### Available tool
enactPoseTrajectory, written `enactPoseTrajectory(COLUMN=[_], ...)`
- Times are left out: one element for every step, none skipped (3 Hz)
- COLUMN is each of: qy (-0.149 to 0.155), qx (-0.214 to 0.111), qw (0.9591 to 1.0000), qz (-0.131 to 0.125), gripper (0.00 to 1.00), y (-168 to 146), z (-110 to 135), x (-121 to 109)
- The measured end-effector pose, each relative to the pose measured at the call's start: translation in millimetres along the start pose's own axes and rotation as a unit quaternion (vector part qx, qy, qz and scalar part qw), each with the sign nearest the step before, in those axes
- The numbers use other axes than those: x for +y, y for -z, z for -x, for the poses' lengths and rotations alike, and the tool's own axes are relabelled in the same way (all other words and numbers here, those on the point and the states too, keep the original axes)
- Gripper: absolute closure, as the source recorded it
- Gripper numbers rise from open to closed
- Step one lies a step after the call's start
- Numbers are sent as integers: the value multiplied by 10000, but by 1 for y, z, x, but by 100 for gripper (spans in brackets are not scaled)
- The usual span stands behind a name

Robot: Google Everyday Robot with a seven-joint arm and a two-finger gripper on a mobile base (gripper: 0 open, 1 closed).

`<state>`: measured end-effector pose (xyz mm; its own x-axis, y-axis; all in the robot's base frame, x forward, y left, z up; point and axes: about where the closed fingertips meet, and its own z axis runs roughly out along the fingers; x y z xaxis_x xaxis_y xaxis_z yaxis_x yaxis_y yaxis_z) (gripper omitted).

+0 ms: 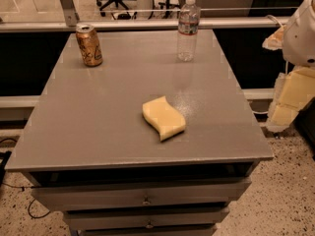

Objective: Move sponge near water bottle

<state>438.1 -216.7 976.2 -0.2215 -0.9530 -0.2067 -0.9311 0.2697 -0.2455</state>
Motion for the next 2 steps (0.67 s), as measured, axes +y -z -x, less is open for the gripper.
enactPoseTrajectory(qy=[-2, -131], qx=[-29, -254], qw=[10000, 9995], qz=[-17, 105], gripper=[0, 0], y=[0, -15], z=[1, 11], x=[0, 5])
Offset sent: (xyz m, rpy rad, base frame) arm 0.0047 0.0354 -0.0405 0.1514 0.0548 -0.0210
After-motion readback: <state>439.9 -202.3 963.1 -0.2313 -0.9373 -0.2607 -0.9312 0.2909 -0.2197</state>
